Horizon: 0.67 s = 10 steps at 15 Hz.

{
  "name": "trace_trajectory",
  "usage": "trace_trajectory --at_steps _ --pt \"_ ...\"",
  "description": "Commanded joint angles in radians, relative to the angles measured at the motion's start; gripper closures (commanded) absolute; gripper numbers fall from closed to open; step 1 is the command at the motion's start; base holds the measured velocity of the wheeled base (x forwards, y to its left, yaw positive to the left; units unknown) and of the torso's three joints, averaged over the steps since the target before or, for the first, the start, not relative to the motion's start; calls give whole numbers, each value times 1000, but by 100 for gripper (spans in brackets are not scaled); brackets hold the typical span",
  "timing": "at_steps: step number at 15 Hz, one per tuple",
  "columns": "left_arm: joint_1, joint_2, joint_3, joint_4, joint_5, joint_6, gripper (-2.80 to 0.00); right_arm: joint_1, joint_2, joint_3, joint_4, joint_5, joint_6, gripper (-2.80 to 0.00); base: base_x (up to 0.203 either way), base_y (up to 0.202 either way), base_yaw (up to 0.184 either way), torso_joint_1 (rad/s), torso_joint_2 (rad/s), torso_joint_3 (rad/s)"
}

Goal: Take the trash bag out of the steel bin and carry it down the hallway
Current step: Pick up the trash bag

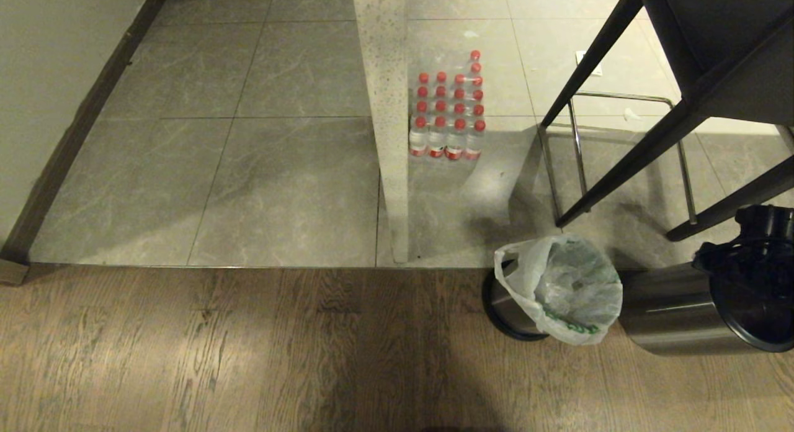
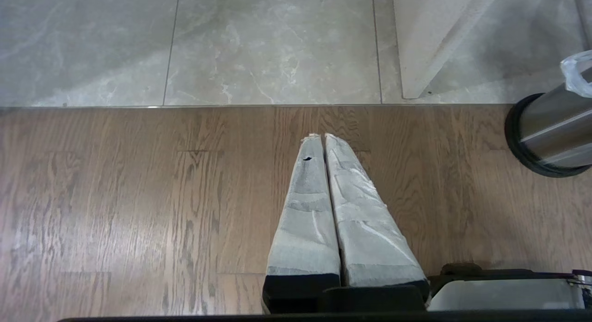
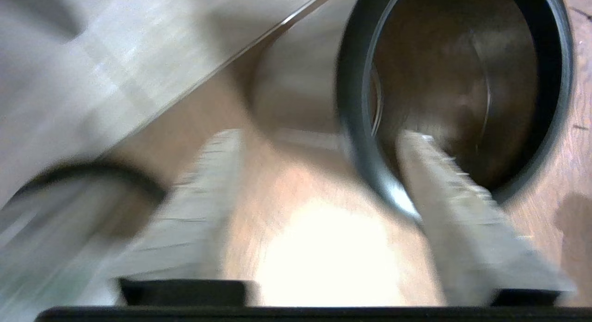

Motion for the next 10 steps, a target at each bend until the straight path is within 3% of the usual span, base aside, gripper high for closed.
trace_trajectory --at_steps 1,5,8,10 --pt "0 2 0 0 1 -1 0 37 -180 63 75 14 -3 0 0 0 0 0 0 0" --pt "0 1 1 0 1 0 0 219 -383 167 357 38 -58 0 0 0 0 0 0 0" --pt "0 1 0 -1 1 0 0 286 -435 267 385 41 -248 0 0 0 0 0 0 0" --pt "0 2 0 -1 1 -1 0 311 -437 352 374 39 -312 0 0 0 0 0 0 0"
